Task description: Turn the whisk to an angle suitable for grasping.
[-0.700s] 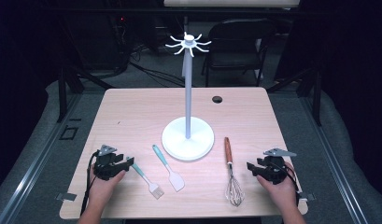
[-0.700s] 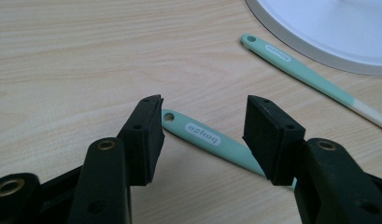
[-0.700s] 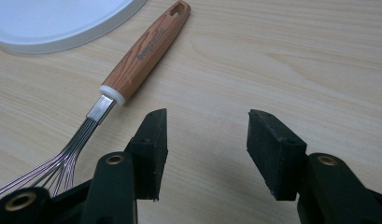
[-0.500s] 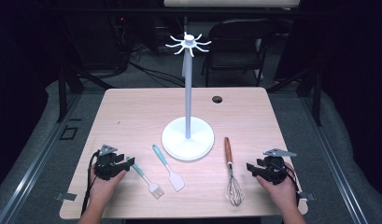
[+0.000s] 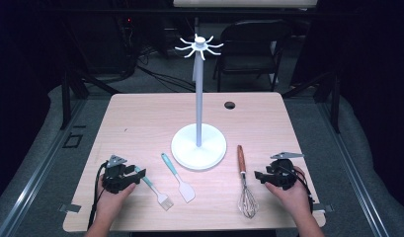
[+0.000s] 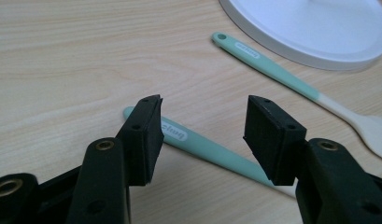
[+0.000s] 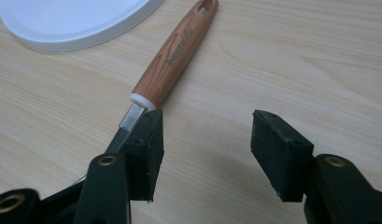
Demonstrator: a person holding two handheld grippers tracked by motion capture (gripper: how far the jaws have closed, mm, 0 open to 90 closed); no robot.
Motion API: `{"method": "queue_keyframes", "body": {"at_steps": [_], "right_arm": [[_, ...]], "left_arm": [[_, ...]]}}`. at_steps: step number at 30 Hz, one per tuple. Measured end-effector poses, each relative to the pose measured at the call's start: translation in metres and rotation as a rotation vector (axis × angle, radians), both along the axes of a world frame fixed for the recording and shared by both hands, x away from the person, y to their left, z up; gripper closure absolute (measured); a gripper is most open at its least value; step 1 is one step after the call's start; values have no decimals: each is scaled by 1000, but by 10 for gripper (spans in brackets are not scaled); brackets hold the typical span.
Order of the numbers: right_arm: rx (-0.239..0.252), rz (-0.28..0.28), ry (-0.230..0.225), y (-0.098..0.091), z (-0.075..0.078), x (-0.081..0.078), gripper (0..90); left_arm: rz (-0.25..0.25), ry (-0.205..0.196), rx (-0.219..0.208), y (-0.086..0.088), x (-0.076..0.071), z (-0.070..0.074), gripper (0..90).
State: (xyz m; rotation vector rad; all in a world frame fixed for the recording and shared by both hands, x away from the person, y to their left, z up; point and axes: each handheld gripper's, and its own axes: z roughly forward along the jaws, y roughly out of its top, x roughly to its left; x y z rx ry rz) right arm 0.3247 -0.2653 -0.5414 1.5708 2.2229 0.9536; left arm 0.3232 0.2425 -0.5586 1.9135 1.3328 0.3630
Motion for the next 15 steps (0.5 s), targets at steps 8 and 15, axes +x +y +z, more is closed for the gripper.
{"method": "queue_keyframes", "body": {"at_steps": [8, 15], "right_arm": [[13, 3, 94, 17, 8, 20, 470], [76, 10, 225, 31, 10, 25, 538]], "left_arm": [[-8, -17, 50, -2, -4, -1, 461], [1, -11, 50, 0, -4, -1, 461]]}}
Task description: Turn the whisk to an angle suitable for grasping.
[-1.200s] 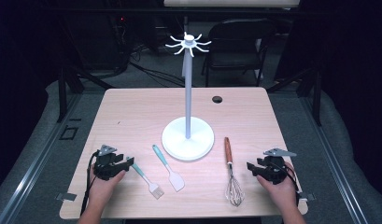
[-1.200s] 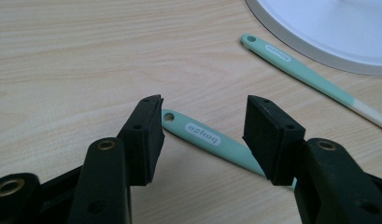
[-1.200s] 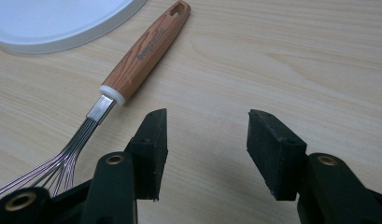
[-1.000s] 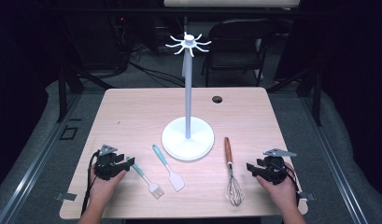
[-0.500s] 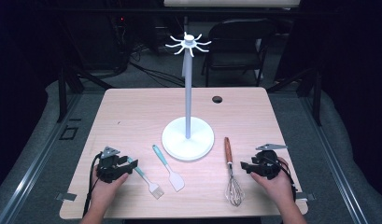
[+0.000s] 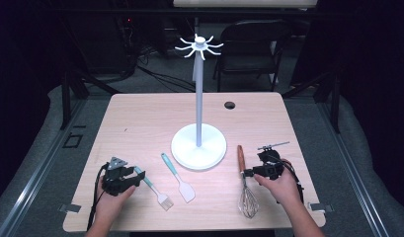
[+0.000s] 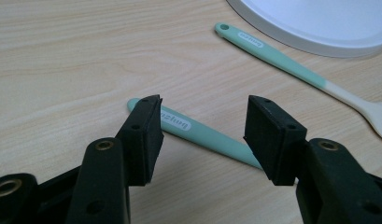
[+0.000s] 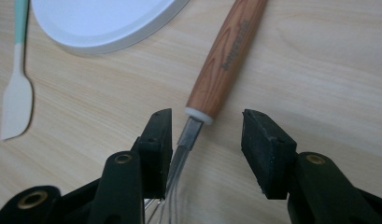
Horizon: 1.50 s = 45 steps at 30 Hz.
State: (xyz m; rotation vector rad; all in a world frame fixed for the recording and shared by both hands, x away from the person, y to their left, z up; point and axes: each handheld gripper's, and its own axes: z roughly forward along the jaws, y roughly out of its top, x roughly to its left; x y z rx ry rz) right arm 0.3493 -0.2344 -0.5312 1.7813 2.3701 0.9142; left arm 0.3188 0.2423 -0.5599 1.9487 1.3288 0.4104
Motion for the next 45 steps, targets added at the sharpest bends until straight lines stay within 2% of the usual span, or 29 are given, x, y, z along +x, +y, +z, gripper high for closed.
{"method": "queue_keyframes", "body": {"at_steps": [1, 3, 6, 9, 10, 11, 12, 16, 21, 22, 23, 31, 36, 43, 45], "right_arm": [[0, 0, 0, 0, 0, 0, 538], [4, 11, 34, 4, -2, 1, 553], [-23, 25, 38, 9, -5, 0, 575], [-23, 25, 67, 13, -7, 0, 602], [-25, 5, 63, 15, -9, -1, 606], [-28, 15, 66, 16, -10, -1, 609], [-40, 27, 78, 16, -10, -1, 620], [-69, 12, 91, 20, -14, 2, 659], [-58, 14, 109, 21, -17, 4, 685], [-58, 14, 109, 21, -17, 4, 685], [-60, 15, 108, 20, -16, 4, 742], [-85, 22, 108, 15, -14, 3, 786], [-145, 39, 87, 5, -10, 3, 804], [-131, 50, 109, 3, -10, 6, 770], [-118, 26, 98, 5, -14, 7, 766]], "left_arm": [[0, 0, 0, 0, 0, 0, 461], [0, 2, -3, 1, 0, 0, 461], [4, 4, 1, 0, 0, 0, 457], [6, 8, 2, 0, 1, -1, 457], [2, 9, 5, 0, 1, -1, 457], [1, 8, 4, -1, 2, -1, 457], [1, 9, 6, -1, 2, -1, 457], [6, 9, 9, -1, 2, -2, 456], [7, 11, 10, -2, 3, -3, 456], [7, 11, 10, -2, 3, -3, 456], [9, 12, 11, -2, 3, -3, 456], [7, 11, 13, -3, 3, -3, 456], [5, 15, 19, -3, 3, -3, 456], [2, 14, 19, -5, 3, -3, 456], [0, 10, 14, -6, 3, -3, 456]]}}
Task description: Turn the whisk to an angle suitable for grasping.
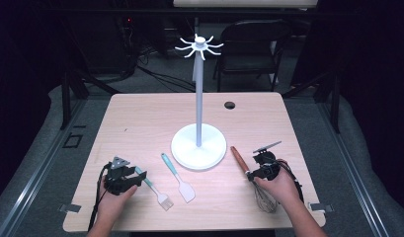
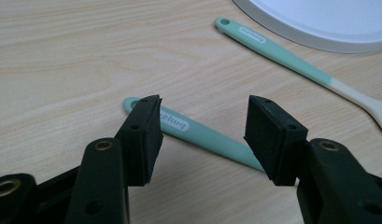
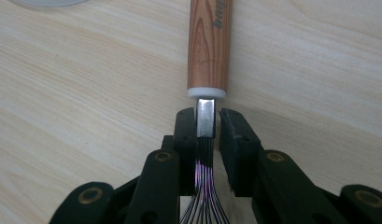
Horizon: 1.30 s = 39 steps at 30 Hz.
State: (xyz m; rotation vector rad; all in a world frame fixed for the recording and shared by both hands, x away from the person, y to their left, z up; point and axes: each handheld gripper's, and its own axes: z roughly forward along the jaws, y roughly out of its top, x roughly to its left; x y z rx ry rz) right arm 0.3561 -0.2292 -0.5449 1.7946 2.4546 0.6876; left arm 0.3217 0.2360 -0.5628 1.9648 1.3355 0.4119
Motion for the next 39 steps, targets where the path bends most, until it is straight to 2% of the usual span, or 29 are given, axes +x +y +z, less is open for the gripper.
{"method": "queue_keyframes", "body": {"at_steps": [1, 4, 6, 14, 17, 19, 23, 26, 30, 31, 32, 34, 37, 39], "right_arm": [[-18, 22, 27, -1, 1, 2, 766], [-8, 5, 21, 0, -3, 2, 764], [-22, 17, 44, 1, -4, 4, 770], [-28, 11, 37, 4, -5, 3, 808], [-26, 17, 36, 2, -5, 1, 809], [-29, 16, 32, 2, -4, -1, 810], [-20, 20, -2, 0, 0, -5, 811], [-1, 12, -46, 0, 4, -10, 811], [-12, 24, -99, 3, 9, -16, 812], [-12, 24, -99, 3, 9, -16, 812], [-3, 30, -127, 4, 10, -18, 812], [1, 38, -155, 7, 13, -20, 812], [16, 54, -191, 11, 19, -23, 812], [-5, 69, -221, 13, 25, -25, 812]], "left_arm": [[-6, 1, -2, 0, 0, 0, 456], [-10, -1, -11, -2, -1, 1, 456], [-23, -2, -19, -6, -1, 2, 456], [-52, -13, -23, -13, -3, 5, 457], [-52, -20, -33, -14, -4, 7, 455], [-61, -40, -58, -14, -6, 13, 456], [-89, -49, -85, -19, -8, 20, 460], [-114, -58, -98, -26, -10, 24, 457], [-131, -63, -110, -35, -10, 28, 445], [-131, -63, -110, -35, -10, 28, 446], [-139, -56, -116, -37, -10, 30, 445], [-157, -60, -120, -43, -8, 33, 446], [-167, -57, -151, -48, -7, 39, 463], [-169, -58, -165, -54, -5, 43, 469]]}}
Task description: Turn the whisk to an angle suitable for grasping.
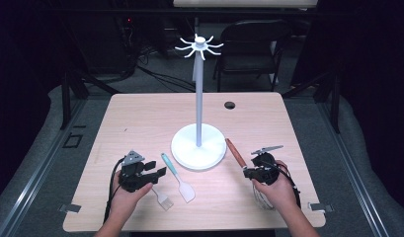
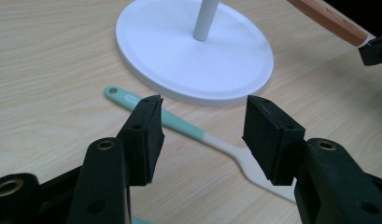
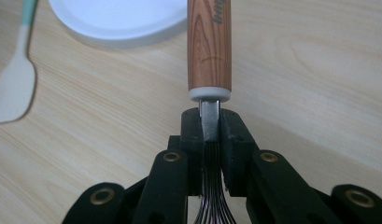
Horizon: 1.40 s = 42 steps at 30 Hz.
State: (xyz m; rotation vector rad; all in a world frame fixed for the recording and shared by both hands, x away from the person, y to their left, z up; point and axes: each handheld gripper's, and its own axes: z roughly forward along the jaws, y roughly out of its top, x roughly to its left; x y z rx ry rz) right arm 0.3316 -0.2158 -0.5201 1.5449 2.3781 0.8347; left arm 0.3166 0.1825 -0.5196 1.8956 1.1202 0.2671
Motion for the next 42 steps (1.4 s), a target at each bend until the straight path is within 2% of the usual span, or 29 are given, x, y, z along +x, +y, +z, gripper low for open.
{"method": "queue_keyframes", "body": {"at_steps": [2, 3, 4, 6, 7, 9, 13, 15, 18, 19, 22, 25, 29, 33, 34, 35, 36, 42], "right_arm": [[25, 12, -31, 5, 3, -2, 812], [1, 25, -40, 6, 6, -3, 812], [31, 26, -64, 11, 7, -4, 812], [39, 45, -83, 16, 9, -6, 812], [47, 57, -92, 19, 10, -7, 812], [53, 76, -117, 25, 11, -9, 812], [73, 126, -131, 39, 12, -13, 812], [76, 148, -134, 46, 13, -15, 812], [84, 168, -154, 54, 14, -18, 812], [86, 175, -164, 56, 15, -19, 812], [93, 191, -187, 62, 16, -22, 812], [104, 201, -198, 65, 17, -23, 812], [99, 212, -210, 67, 17, -25, 812], [99, 212, -215, 67, 17, -25, 812], [104, 210, -212, 67, 16, -26, 811], [104, 210, -212, 67, 16, -26, 811], [103, 210, -215, 68, 16, -27, 811], [108, 207, -217, 70, 15, -27, 812]], "left_arm": [[0, -7, -9, -4, 1, 3, 470], [-3, -12, -24, -8, 2, 5, 469], [-8, -16, -33, -10, 3, 7, 469], [-25, -13, -63, -15, 5, 8, 477], [-25, -13, -63, -15, 5, 8, 481], [-55, 3, -98, -26, 8, 10, 483], [-90, 28, -101, -46, 12, 11, 447], [-118, 42, -123, -57, 14, 11, 445], [-130, 52, -141, -65, 16, 10, 435], [-140, 67, -173, -74, 18, 10, 434], [-149, 83, -224, -87, 19, 10, 432], [-160, 86, -241, -98, 21, 10, 433], [-173, 109, -256, -112, 23, 7, 433], [-170, 127, -269, -117, 25, 6, 433], [-166, 141, -301, -119, 26, 5, 436], [-166, 141, -301, -119, 26, 5, 445], [-169, 158, -331, -121, 27, 5, 455], [-191, 132, -347, -124, 25, 11, 563]]}}
